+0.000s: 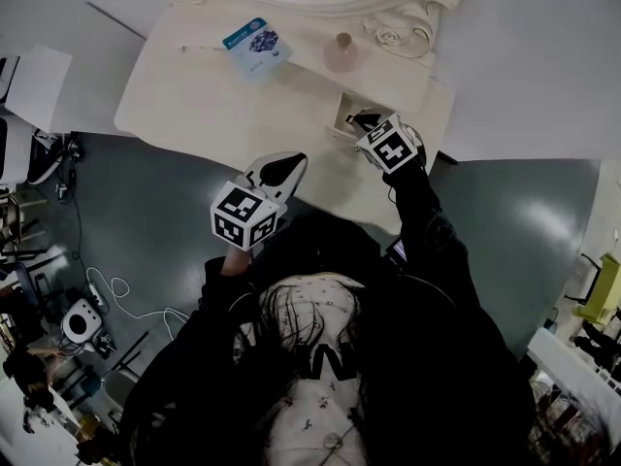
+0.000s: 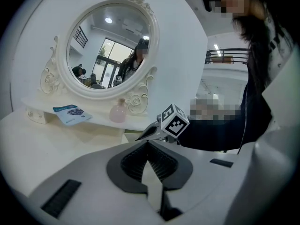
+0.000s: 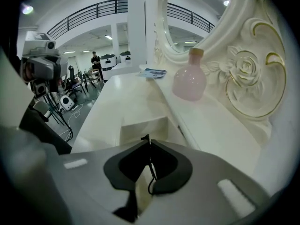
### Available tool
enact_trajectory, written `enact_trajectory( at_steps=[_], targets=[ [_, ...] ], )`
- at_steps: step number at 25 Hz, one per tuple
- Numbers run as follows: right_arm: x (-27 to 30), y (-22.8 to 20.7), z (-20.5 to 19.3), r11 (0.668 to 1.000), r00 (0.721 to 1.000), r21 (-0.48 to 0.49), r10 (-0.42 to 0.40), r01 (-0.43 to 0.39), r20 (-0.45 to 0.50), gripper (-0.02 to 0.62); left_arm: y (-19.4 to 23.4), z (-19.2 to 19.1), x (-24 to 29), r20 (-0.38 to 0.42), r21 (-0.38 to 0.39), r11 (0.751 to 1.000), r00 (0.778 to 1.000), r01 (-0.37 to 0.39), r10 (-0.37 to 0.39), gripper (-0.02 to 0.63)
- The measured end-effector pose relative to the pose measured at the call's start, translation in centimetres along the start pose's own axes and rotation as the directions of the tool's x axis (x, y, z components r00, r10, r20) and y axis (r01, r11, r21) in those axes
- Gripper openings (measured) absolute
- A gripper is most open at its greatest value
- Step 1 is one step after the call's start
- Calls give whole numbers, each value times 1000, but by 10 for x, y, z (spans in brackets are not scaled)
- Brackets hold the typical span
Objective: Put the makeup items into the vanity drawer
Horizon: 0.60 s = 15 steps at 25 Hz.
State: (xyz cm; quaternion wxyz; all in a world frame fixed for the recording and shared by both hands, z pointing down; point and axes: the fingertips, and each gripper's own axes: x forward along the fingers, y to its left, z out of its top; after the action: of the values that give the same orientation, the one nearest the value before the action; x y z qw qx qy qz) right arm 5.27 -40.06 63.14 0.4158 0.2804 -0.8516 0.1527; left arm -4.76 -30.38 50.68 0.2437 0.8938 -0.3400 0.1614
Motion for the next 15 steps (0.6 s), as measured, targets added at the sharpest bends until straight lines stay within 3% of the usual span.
enact_trajectory(
  at_steps=[9,15],
  targets=[
    [4,3,-1,999,1000,-39,-22,21,-18,26,-2,-4,-4,2,-3,1000,1000,5,-5,0],
    [4,-3,-3,1000,999,0,-28,28,-18,60,5,-5,-14,13,-11,1000,1000,-15,15,0]
  ],
)
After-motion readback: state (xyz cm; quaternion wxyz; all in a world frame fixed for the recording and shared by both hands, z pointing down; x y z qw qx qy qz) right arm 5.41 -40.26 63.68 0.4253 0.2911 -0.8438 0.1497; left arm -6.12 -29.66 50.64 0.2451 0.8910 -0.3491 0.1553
